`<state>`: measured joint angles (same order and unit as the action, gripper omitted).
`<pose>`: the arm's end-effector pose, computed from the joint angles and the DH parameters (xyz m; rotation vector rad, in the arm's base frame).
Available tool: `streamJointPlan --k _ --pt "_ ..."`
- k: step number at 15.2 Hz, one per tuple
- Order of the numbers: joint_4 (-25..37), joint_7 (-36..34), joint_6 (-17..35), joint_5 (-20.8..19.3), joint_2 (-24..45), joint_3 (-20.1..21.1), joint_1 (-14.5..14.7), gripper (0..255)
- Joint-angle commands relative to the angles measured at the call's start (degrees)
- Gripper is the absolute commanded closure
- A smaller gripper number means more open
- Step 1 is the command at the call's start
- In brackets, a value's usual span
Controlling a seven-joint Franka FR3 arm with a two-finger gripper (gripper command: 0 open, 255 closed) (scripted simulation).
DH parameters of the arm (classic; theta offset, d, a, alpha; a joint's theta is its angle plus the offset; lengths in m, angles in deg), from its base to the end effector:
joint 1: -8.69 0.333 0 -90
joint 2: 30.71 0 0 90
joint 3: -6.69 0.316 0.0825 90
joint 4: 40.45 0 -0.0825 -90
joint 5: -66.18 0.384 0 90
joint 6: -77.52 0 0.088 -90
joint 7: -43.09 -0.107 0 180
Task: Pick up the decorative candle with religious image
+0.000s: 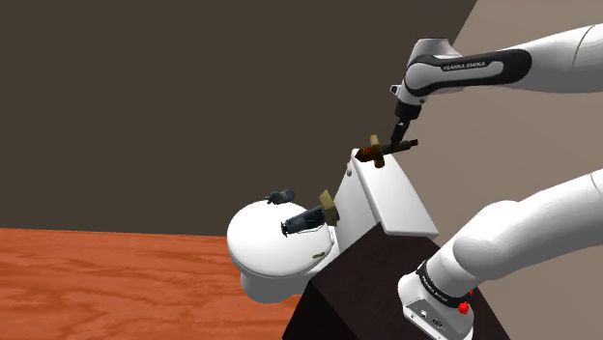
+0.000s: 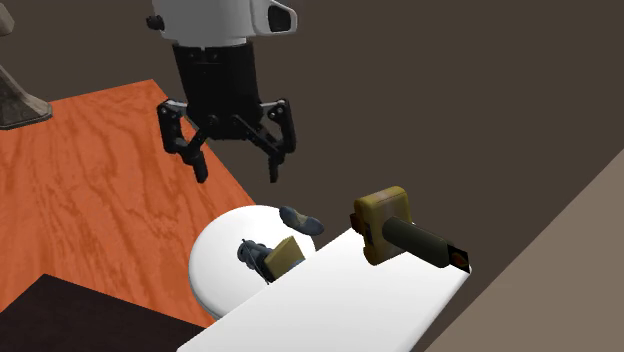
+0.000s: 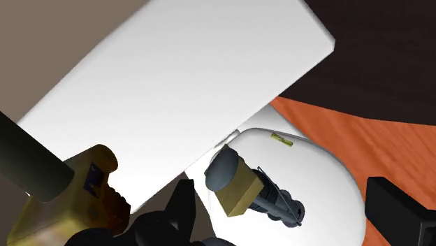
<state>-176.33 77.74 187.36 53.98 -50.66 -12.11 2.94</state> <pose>0.3836 -0.1961 0.4405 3.0842 0.4440 -0.2259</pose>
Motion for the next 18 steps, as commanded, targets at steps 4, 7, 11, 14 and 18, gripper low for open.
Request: streamJointPlan --k 4,7,11,14,18 --pt "4.8 7.7 4.5 -1.4 9.9 -3.8 -0.9 0" --pt "8.4 12.4 7.1 -1.4 16.2 -5.6 -1.6 0" --pt "14.2 18.6 9.9 -0.3 24.9 -7.2 -3.1 0" --pt "19.2 23.1 11.5 0.8 31.7 -7.6 -4.7 0" --pt "27.0 28.5 12.8 2.4 40.7 -7.4 -7.5 0"
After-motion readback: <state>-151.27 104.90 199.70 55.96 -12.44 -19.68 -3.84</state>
